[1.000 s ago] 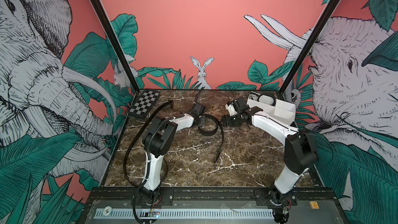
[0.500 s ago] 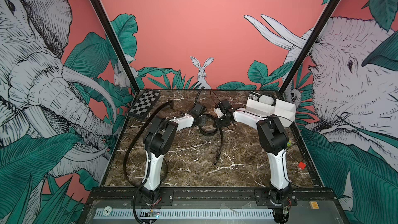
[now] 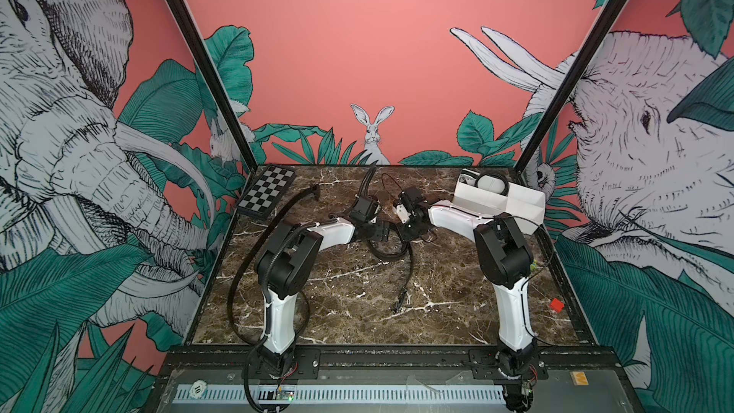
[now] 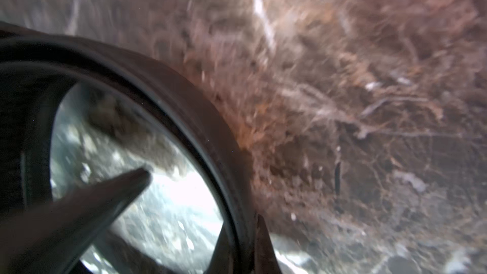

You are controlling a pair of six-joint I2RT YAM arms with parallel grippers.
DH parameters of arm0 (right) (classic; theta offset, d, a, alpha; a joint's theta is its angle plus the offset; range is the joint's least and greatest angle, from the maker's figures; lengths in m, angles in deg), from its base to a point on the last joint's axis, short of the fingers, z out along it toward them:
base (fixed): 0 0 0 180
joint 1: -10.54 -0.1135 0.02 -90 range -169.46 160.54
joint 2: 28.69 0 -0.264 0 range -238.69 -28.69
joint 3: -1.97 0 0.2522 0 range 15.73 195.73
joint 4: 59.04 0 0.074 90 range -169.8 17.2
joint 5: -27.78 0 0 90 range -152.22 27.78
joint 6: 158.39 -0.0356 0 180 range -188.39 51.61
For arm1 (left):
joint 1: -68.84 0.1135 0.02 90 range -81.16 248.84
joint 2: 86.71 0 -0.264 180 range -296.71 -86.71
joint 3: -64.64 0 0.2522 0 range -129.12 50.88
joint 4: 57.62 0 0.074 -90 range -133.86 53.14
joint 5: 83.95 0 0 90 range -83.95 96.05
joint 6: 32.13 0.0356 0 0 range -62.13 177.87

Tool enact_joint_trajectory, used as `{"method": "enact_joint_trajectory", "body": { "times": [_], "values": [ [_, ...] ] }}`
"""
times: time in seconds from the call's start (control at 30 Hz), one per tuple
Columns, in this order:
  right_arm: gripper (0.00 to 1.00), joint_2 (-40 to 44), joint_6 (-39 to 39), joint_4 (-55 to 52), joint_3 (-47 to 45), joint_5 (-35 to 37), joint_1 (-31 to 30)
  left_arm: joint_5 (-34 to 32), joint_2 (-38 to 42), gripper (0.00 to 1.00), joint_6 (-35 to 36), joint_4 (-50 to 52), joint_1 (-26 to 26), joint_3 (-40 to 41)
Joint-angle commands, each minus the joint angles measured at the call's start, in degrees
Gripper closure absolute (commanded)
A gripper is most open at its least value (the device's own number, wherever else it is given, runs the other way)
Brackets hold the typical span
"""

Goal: Place the belts into the storage roll
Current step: Roll the belt at the center of the board.

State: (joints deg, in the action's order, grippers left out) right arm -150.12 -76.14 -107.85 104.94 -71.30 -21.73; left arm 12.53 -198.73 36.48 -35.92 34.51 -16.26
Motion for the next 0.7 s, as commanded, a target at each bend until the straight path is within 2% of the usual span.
{"method": "enact_joint_trajectory", "body": {
  "times": [0.0, 0.1, 0.27, 0.47, 0.6, 0.67],
  "values": [
    [1.0, -0.2, 9.1, -7.5, 0.9, 2.0, -0.3, 4.5, -3.3, 0.08, -1.1, 24.5, -0.3, 4.6],
    [1.0, -1.0, 13.2, -9.0, 2.7, 1.9, -0.3, 3.9, -2.4, 0.08, 1.7, 25.9, -0.3, 1.3],
    [1.0, -2.2, 17.9, -9.7, 5.6, 0.1, -0.4, 4.2, -7.1, 0.1, 6.3, 27.8, -0.3, -3.0],
    [1.0, -4.7, 21.4, -12.6, 9.3, -1.5, -1.2, 4.9, -8.5, 0.11, 6.5, 24.9, -0.4, -4.9],
    [1.0, -5.4, 20.7, -11.8, 10.1, -3.0, -1.4, 5.9, -9.4, 0.21, 5.8, 23.1, -0.7, -5.9],
    [1.0, -5.6, 19.8, -11.5, 10.6, -3.4, -1.4, 5.1, -10.7, 0.35, 6.0, 24.0, -1.3, -6.9]
  ]
}}
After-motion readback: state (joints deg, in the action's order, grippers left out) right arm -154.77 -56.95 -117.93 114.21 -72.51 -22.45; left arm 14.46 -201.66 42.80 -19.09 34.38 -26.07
